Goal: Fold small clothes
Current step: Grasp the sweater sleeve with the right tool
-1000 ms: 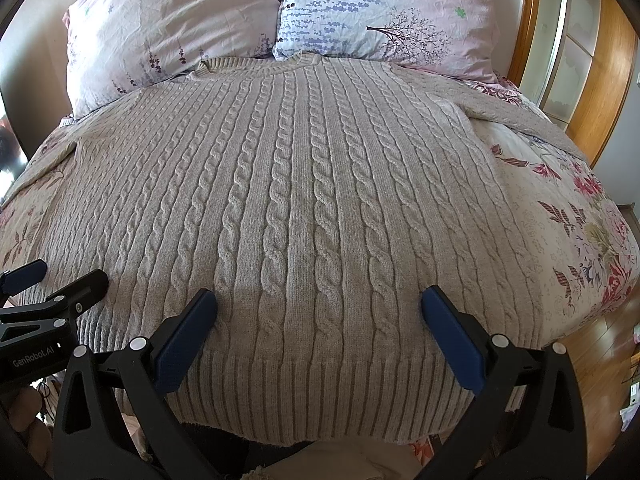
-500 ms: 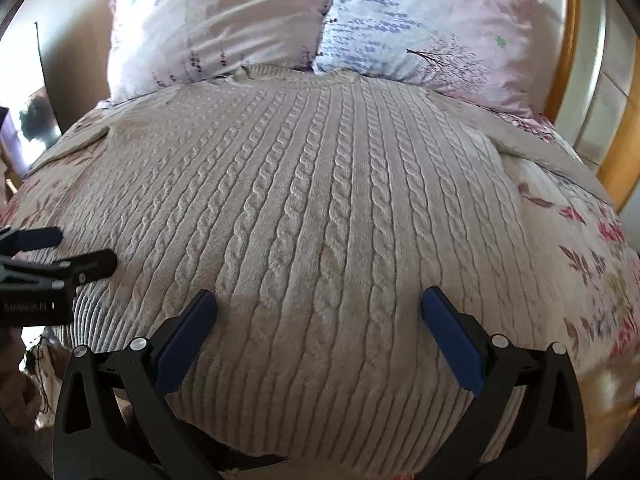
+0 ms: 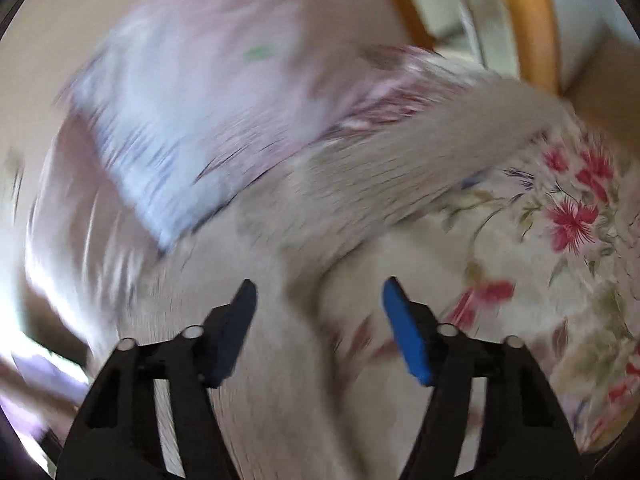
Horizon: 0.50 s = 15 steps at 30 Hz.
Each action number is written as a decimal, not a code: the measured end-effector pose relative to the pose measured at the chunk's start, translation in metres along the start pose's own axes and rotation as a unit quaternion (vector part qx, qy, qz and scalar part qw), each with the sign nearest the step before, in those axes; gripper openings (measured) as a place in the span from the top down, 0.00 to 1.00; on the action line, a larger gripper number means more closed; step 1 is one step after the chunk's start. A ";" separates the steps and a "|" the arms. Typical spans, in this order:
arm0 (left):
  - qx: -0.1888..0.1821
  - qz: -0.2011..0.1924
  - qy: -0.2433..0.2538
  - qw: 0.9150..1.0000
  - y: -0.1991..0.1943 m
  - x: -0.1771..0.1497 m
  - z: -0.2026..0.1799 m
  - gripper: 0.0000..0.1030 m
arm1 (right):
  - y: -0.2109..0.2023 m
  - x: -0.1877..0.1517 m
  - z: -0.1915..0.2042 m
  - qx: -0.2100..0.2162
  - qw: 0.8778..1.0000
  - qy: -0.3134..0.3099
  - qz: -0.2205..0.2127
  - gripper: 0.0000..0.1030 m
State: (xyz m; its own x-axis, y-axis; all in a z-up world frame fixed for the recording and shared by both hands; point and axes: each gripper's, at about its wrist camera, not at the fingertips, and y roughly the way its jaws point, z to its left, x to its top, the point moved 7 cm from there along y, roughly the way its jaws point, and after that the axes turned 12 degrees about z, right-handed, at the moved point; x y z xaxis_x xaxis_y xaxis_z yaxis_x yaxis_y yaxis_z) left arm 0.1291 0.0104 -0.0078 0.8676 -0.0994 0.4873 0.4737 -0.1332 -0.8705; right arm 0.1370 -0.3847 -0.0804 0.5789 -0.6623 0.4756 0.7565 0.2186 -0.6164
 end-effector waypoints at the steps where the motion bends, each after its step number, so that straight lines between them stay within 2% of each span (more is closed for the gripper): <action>1: -0.003 0.003 -0.002 1.000 0.002 0.004 0.001 0.02 | 0.004 0.011 -0.013 0.000 0.999 0.033 0.002 0.44; 5: -0.015 0.008 -0.008 1.000 0.008 0.015 0.007 0.02 | 0.011 0.037 -0.054 -0.005 0.993 0.122 0.002 0.49; 6: -0.018 0.008 -0.009 1.000 0.010 0.018 0.008 0.02 | 0.013 0.039 -0.058 -0.007 0.992 0.129 0.001 0.49; 10: -0.022 0.015 -0.013 1.000 0.019 0.026 0.012 0.02 | 0.017 0.048 -0.072 -0.005 0.988 0.156 -0.010 0.62; 15: -0.047 0.020 -0.029 0.998 0.027 0.031 0.016 0.02 | 0.023 0.064 -0.075 -0.013 0.988 0.151 -0.027 0.76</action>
State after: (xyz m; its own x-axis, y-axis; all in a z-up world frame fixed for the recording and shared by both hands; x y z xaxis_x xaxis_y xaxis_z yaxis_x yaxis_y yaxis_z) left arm 0.1712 0.0194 -0.0175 0.8940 -0.0504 0.4452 0.4244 -0.2233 -0.8775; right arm 0.1683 -0.4754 -0.1108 0.4180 -0.8569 0.3018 0.7731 0.1610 -0.6136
